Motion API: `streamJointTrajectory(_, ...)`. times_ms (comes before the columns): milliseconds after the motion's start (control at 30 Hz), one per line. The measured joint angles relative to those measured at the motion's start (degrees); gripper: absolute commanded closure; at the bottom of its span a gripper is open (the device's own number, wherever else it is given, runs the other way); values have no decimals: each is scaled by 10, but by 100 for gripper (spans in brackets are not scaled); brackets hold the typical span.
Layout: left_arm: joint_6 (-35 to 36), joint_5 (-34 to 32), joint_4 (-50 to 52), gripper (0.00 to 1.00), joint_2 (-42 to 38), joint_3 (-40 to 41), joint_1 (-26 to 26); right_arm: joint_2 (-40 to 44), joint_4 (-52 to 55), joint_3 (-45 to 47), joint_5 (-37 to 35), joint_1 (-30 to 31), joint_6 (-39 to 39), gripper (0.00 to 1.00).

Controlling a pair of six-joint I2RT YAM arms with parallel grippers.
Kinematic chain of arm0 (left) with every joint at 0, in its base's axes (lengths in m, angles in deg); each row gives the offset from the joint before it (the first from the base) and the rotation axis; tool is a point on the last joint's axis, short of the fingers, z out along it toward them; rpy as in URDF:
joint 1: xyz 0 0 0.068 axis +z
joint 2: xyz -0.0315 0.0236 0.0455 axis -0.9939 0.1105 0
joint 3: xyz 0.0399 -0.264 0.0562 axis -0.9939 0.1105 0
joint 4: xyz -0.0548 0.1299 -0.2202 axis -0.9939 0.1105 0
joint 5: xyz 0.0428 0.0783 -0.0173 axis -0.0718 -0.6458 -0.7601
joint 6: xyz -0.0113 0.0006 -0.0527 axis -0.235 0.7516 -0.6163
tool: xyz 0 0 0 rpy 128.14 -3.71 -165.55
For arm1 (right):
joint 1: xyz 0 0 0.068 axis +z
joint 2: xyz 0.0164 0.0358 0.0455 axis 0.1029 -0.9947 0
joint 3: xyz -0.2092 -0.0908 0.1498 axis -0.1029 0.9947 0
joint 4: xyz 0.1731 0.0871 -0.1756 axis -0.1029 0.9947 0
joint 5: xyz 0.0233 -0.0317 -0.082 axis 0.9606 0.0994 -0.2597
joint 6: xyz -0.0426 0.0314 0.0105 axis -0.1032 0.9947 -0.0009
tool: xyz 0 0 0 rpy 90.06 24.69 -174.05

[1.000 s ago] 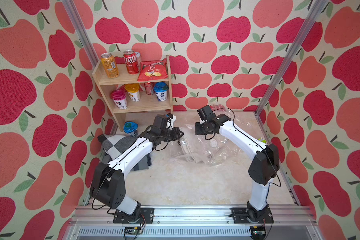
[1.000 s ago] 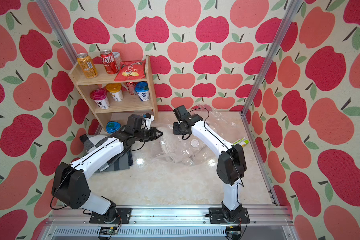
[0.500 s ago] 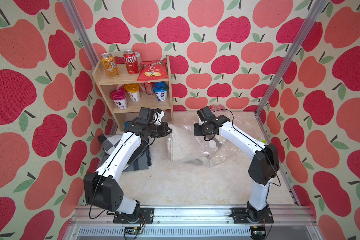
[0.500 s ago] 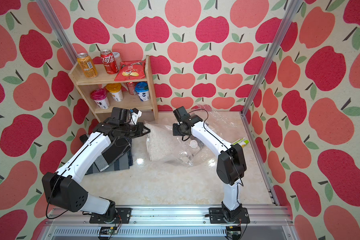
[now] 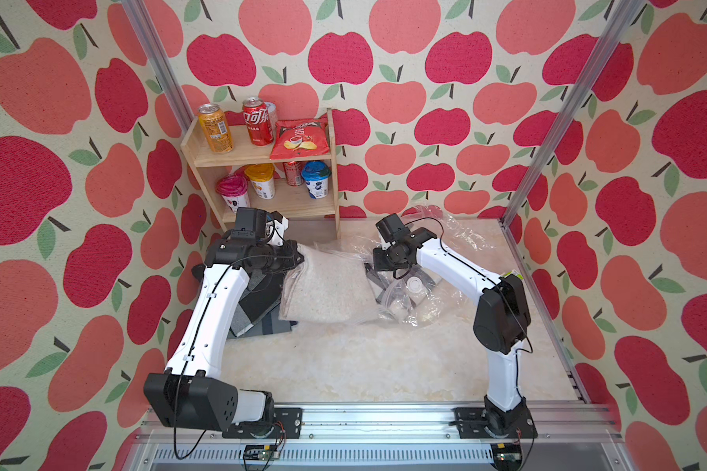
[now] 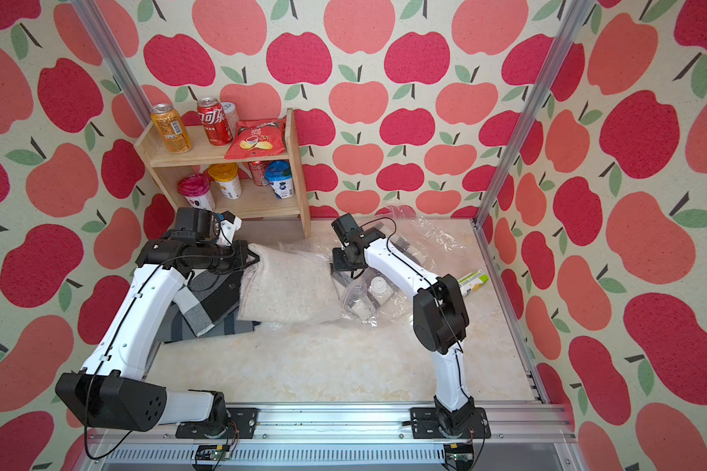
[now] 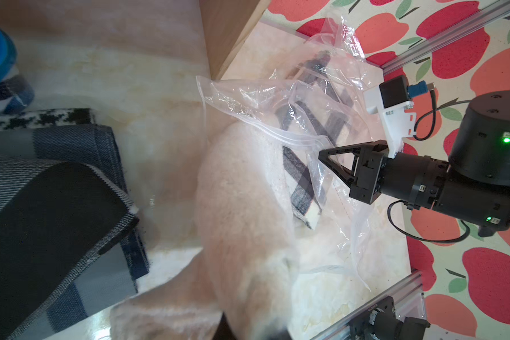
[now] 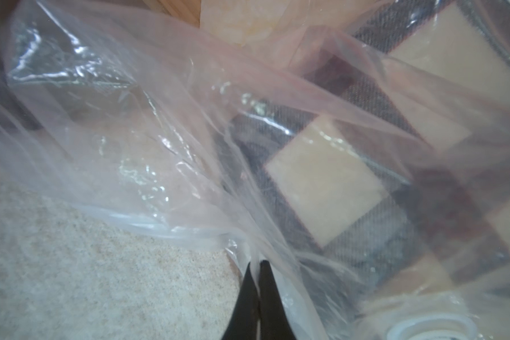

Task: Take the scarf out of the vacuum bag
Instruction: Take out the scarf from the vacuum bag, then place the scarf in the vacuum bag.

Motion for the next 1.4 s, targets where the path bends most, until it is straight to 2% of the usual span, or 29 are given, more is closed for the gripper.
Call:
streamJointTrajectory(433, 73, -84, 99, 100, -11, -82, 51, -10, 9, -14, 12, 0, -7, 100)
streamJointTrajectory(867, 164, -153, 135, 100, -11, -125, 124, -10, 11, -14, 14, 0, -11, 100)
streamJointTrajectory(1400, 169, -225, 138, 100, 19, -144, 191, -10, 11, -5, 13, 0, -13, 100)
